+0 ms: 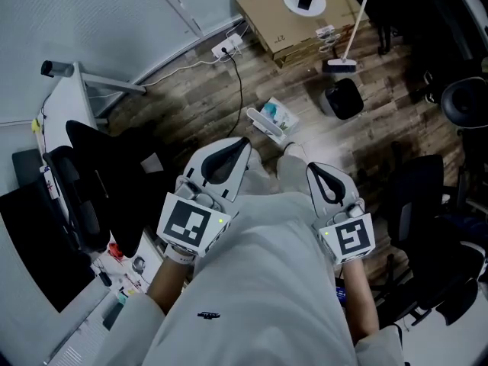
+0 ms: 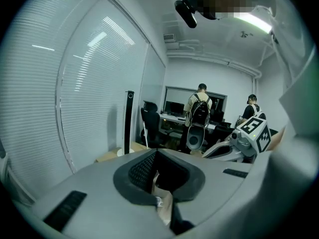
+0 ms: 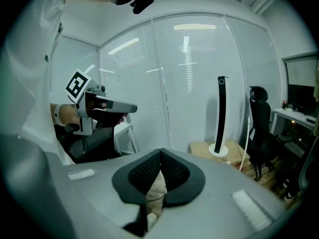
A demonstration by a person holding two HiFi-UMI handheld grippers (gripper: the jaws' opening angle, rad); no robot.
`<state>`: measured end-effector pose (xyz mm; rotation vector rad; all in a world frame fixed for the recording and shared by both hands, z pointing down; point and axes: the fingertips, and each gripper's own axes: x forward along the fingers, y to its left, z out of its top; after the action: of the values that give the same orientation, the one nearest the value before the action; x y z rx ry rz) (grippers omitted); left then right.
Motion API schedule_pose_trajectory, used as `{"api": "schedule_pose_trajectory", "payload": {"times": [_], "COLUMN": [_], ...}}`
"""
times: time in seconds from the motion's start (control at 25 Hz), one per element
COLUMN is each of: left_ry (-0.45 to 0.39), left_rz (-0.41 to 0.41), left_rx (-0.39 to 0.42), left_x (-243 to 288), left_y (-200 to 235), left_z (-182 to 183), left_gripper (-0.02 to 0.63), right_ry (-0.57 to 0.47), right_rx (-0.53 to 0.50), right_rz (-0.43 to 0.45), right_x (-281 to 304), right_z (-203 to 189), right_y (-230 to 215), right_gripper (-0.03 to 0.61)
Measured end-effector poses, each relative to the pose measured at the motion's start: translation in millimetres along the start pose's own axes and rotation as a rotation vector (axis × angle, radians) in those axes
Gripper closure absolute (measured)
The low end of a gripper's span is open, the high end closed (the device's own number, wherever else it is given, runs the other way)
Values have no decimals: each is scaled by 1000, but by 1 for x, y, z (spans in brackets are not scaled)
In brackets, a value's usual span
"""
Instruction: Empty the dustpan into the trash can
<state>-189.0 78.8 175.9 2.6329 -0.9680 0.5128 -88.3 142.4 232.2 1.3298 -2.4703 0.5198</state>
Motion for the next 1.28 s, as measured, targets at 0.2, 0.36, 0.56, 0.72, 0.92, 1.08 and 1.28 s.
{"api": "schedule_pose_trajectory", "payload": {"times": [0.2,0.36,0.56,0.72,0.92,1.08,1.28], "left_ry": [2,46,160,265,387,456,531], "left_rz": [19,11,-20,-89,-185,-242,-323], "left_rx": [-31,-4,72,161,282,356,442], "left_x": [15,31,55,71,88,101,114], "left_y": [-5,-9,-1,4,7,9,7], "left_z": [12,10,-14,-39,-72,-92,-123], "left_gripper": [606,606,606,535,483,447,431], "right_ry": [-25,-54,-45,-24,-7,21,68], "right_rx": [-11,-27,-23,-6,-10,-6,36], "right_rz": [54,77,104,116,129,157,279], "right_x": [10,16,32,46,72,88,103], "right_z": [17,28,24,12,-6,-28,-63], "right_y": [-16,-30,-39,-40,-48,-56,-55], "right_gripper": [581,581,581,580,523,470,364]}}
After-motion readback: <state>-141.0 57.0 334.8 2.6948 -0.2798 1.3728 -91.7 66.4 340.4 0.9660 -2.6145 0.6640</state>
